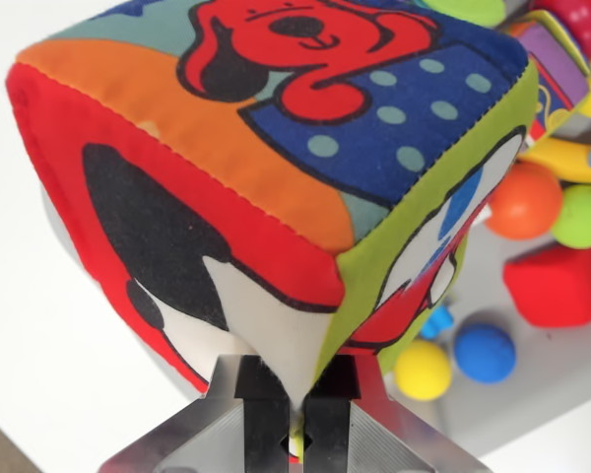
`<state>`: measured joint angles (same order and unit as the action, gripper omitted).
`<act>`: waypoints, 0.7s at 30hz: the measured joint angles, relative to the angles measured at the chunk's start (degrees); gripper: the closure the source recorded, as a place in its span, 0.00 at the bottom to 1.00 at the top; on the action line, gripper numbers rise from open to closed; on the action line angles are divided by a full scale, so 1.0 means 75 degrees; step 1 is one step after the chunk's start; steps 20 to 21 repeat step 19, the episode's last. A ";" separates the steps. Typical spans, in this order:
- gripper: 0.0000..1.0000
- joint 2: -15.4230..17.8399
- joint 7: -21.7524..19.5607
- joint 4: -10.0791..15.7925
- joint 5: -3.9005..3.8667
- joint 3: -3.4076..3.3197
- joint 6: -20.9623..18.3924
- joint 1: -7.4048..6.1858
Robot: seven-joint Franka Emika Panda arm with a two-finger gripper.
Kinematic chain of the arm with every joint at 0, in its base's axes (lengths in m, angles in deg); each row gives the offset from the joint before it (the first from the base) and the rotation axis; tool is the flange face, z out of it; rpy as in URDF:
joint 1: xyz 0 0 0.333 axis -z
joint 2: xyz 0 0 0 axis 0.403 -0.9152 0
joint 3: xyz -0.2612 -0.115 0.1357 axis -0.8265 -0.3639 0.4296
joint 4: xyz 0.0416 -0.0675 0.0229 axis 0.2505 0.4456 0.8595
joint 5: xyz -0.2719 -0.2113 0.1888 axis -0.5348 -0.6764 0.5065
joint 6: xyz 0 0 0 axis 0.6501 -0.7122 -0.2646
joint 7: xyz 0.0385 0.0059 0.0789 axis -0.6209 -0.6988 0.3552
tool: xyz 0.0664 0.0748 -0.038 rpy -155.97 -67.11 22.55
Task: Pick an object from the bin
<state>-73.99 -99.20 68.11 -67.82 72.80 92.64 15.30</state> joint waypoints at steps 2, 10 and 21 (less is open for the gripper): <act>1.00 0.0001 0.0000 -0.0040 0.0000 0.0000 -0.0042 0.0000; 1.00 -0.0002 0.0000 -0.0078 0.0000 0.0000 -0.0085 0.0000; 1.00 -0.0005 0.0000 -0.0077 0.0000 0.0000 -0.0085 0.0000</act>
